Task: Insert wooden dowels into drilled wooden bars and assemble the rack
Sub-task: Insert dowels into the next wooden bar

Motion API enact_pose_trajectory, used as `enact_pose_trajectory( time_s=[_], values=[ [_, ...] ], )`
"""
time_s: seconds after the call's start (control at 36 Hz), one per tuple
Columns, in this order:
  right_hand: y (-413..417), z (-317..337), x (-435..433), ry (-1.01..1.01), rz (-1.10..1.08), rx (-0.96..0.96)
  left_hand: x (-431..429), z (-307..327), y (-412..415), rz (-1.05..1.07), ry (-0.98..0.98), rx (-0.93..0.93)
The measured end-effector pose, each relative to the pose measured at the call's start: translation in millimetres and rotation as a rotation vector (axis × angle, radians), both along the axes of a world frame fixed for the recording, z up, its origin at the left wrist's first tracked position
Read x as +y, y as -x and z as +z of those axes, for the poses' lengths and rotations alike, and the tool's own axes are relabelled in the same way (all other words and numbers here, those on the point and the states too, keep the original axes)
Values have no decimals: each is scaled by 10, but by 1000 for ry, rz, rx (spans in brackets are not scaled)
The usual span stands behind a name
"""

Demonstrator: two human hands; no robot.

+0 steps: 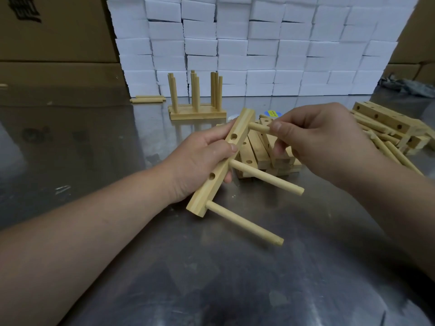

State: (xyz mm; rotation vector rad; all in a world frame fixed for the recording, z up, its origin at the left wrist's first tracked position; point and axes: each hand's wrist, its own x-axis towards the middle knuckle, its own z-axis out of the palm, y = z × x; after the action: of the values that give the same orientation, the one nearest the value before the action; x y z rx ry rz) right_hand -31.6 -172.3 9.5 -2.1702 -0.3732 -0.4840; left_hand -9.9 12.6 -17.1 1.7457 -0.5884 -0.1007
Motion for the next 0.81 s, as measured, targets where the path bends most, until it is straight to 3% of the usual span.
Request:
enact_pose_trajectory(
  time_s=[0.17, 0.39, 0.61, 0.81],
  values=[
    [14, 31, 12, 0, -4, 85, -26, -61, -21, -64, 108, 100],
    [-76, 144, -113, -361, -38, 2, 70, -11, -94, -191, 494, 506],
    [-29, 42, -83, 84, 118, -56, 189, 26, -144, -619, 484, 688],
    [-23, 48, -45, 192, 198, -80, 171, 9, -111, -700, 391, 768]
  ],
)
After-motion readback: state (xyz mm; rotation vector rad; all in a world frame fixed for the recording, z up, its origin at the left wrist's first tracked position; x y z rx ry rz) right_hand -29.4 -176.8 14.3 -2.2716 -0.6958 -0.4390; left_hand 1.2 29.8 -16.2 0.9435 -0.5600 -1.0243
